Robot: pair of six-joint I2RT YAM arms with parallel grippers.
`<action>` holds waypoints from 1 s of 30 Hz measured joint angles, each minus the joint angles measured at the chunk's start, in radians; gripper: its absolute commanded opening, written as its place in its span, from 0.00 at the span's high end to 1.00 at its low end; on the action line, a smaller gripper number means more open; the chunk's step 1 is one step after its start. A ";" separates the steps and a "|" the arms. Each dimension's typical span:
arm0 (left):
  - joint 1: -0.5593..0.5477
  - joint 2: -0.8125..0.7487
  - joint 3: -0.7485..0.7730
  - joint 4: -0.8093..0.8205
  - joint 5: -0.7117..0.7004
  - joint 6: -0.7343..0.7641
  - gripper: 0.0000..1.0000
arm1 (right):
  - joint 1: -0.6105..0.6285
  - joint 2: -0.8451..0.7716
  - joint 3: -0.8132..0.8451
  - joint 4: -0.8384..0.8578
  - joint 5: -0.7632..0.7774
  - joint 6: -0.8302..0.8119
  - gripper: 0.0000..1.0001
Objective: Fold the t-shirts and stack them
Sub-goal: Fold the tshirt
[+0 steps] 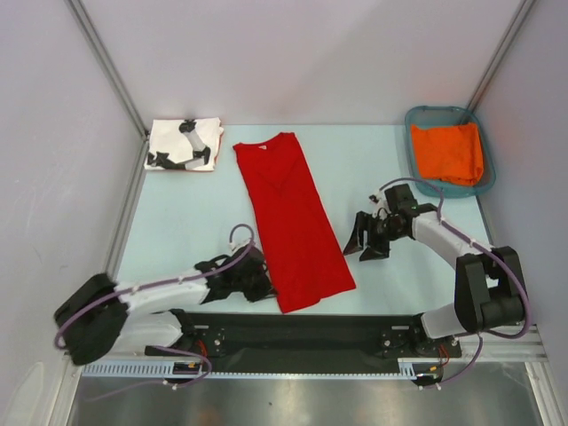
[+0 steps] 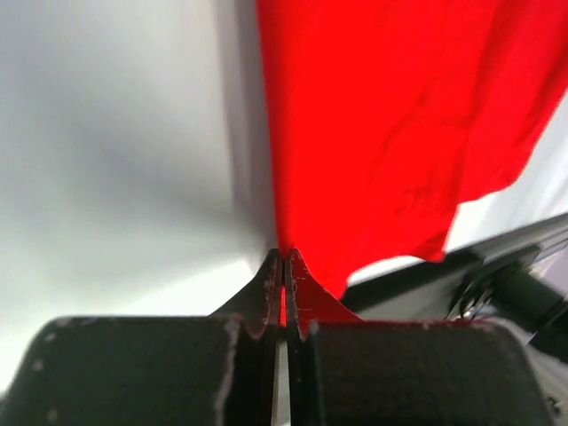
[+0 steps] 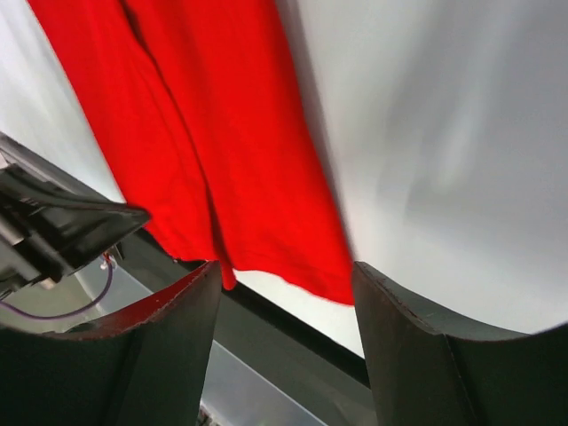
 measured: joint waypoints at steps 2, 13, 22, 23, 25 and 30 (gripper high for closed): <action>0.000 -0.125 -0.036 -0.084 -0.016 0.007 0.93 | 0.042 0.019 -0.018 0.032 -0.006 0.026 0.34; 0.003 -0.542 -0.089 -0.463 -0.107 0.045 0.56 | 0.107 0.307 0.234 0.212 0.009 0.114 0.34; 0.256 -0.372 0.243 -0.449 -0.179 0.362 0.48 | 0.085 0.790 0.784 0.319 -0.004 0.140 0.35; 0.316 -0.333 0.266 -0.410 -0.167 0.406 0.48 | 0.077 0.852 0.853 0.323 -0.018 0.150 0.37; 0.431 -0.217 0.313 -0.334 -0.138 0.486 0.46 | 0.063 0.953 0.984 0.323 -0.059 0.179 0.37; 0.597 0.149 0.490 -0.153 -0.059 0.629 0.42 | 0.040 1.156 1.291 0.357 -0.077 0.241 0.39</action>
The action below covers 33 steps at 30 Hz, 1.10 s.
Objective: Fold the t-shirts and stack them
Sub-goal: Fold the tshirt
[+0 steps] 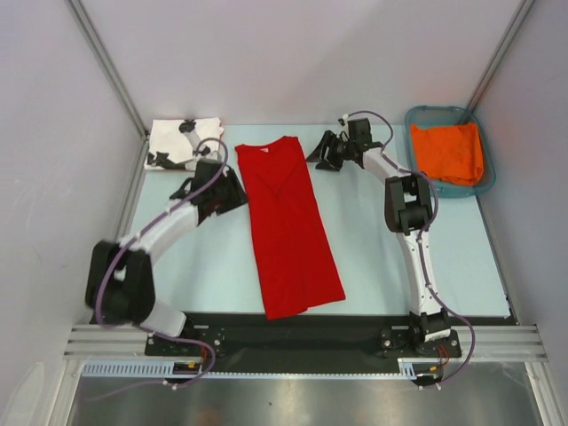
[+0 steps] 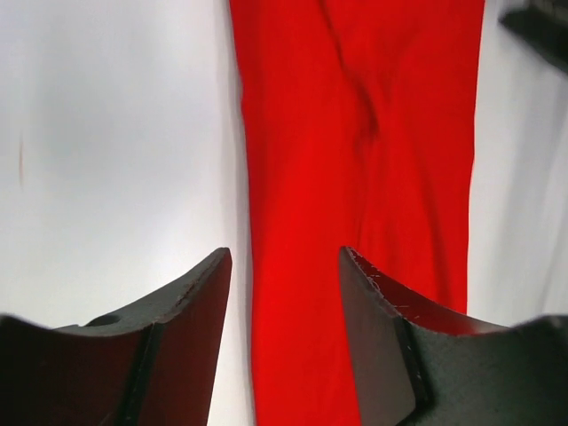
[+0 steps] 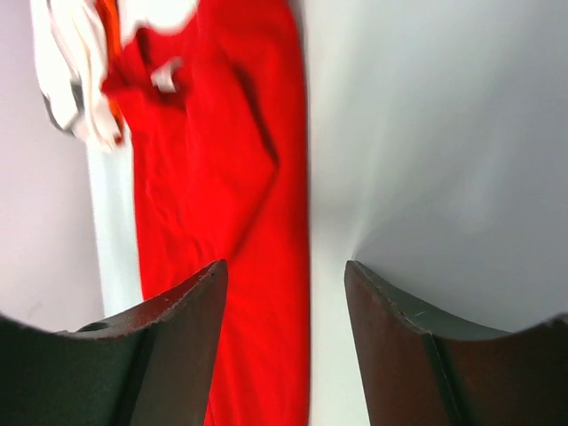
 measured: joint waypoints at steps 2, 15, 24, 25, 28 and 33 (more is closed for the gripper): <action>0.055 0.148 0.091 0.067 0.038 0.034 0.41 | -0.003 0.047 0.067 0.018 -0.002 0.034 0.39; 0.192 0.810 0.726 0.253 0.106 0.093 0.44 | 0.019 0.243 0.304 0.168 0.023 0.225 0.54; 0.200 0.925 0.833 0.253 0.084 0.093 0.46 | 0.035 0.269 0.335 0.177 0.053 0.233 0.62; 0.202 0.931 0.840 0.253 0.084 0.093 0.46 | 0.035 0.271 0.336 0.179 0.054 0.234 0.63; 0.214 0.959 0.877 0.253 0.097 0.093 0.51 | 0.036 0.275 0.336 0.185 0.057 0.241 0.67; 0.243 1.042 0.963 0.252 0.147 0.082 0.56 | 0.037 0.278 0.336 0.187 0.061 0.249 0.72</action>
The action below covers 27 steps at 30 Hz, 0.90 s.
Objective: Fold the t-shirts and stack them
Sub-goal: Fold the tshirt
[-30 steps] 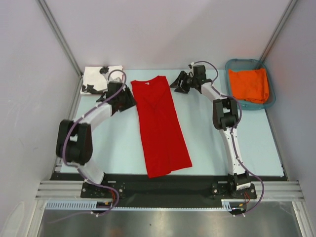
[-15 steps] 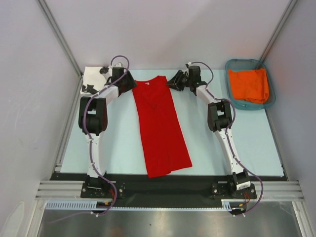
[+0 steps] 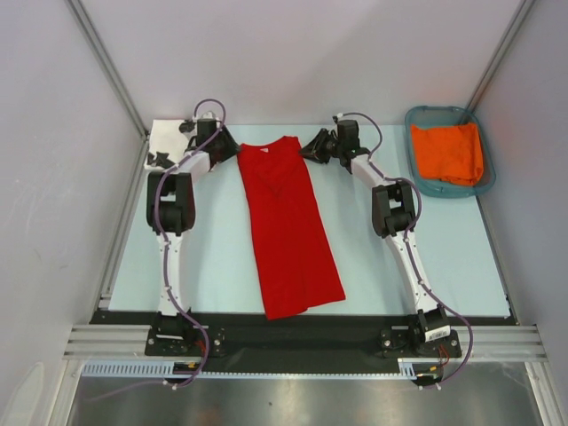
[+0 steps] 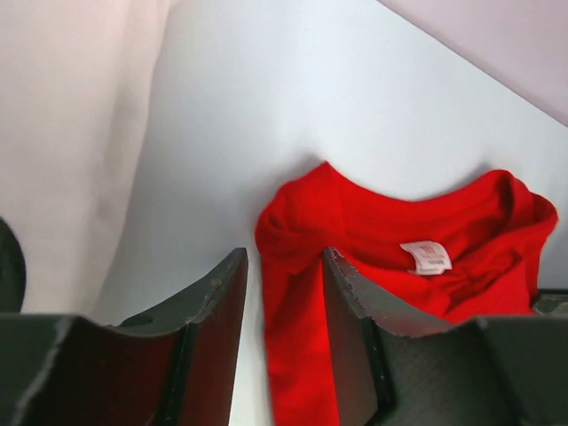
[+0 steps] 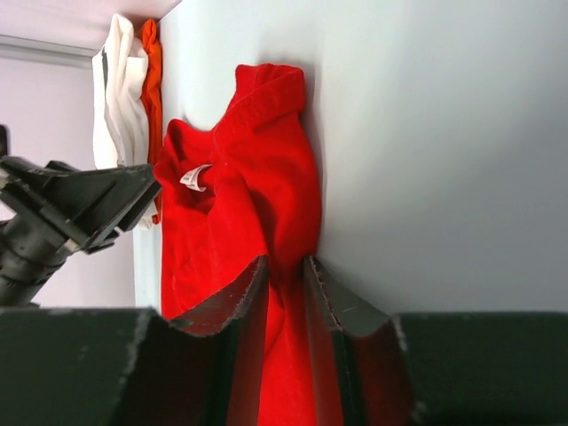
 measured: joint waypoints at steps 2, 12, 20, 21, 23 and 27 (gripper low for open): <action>0.006 0.027 0.021 0.000 0.018 -0.015 0.59 | 0.000 0.002 0.000 0.001 0.003 0.003 0.75; 0.010 0.149 0.185 0.000 0.101 -0.113 0.87 | -0.007 0.011 -0.007 0.018 0.016 0.030 1.00; -0.009 0.259 0.355 0.007 0.130 -0.181 0.88 | -0.022 -0.074 -0.171 0.112 0.103 0.021 1.00; -0.013 0.270 0.369 0.013 0.130 -0.193 0.87 | -0.027 -0.076 -0.172 0.114 0.108 0.019 1.00; -0.022 0.288 0.391 0.035 0.130 -0.214 0.79 | -0.041 -0.076 -0.172 0.117 0.115 0.017 1.00; -0.040 0.326 0.455 0.051 0.120 -0.241 0.62 | -0.071 -0.086 -0.189 0.123 0.127 0.005 1.00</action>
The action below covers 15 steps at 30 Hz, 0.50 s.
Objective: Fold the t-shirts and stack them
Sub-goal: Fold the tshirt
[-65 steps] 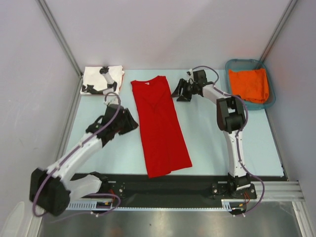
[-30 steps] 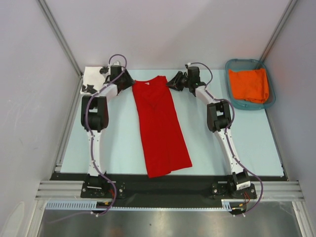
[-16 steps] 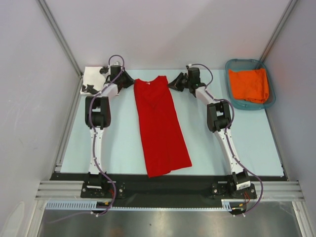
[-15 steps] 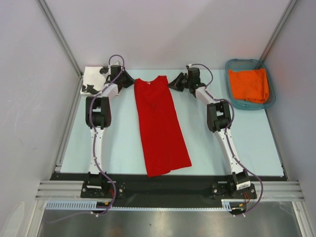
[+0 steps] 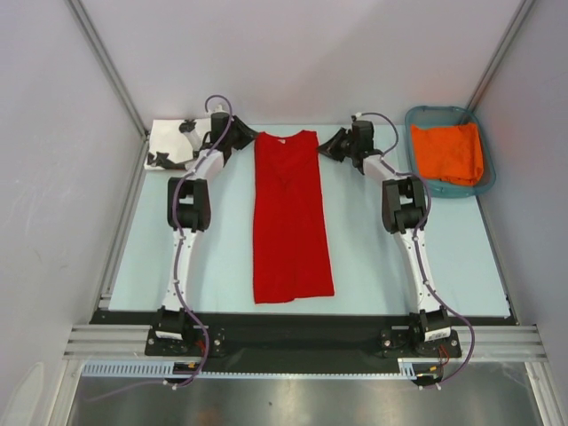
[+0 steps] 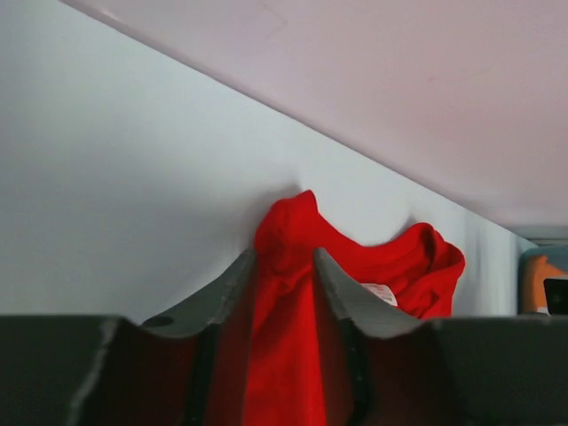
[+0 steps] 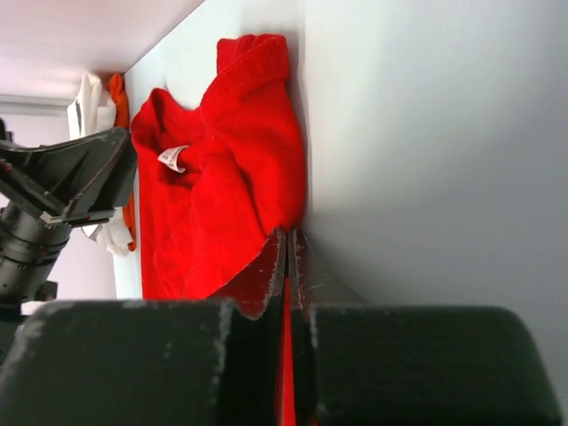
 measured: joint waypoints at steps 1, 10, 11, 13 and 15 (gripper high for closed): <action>-0.005 0.006 0.016 -0.003 -0.010 -0.001 0.58 | -0.007 -0.007 -0.009 -0.001 0.003 -0.006 1.00; -0.016 -0.086 -0.055 -0.083 -0.047 0.066 0.46 | -0.042 -0.018 0.063 -0.122 -0.011 -0.091 0.52; -0.013 -0.134 -0.103 -0.106 -0.052 0.090 0.45 | -0.044 -0.022 0.076 -0.169 -0.009 -0.106 0.49; -0.005 -0.261 -0.248 -0.139 -0.070 0.139 0.44 | -0.051 -0.051 0.074 -0.251 -0.013 -0.142 0.48; 0.002 -0.444 -0.429 -0.175 -0.083 0.190 0.43 | -0.064 -0.113 0.029 -0.369 -0.011 -0.174 0.48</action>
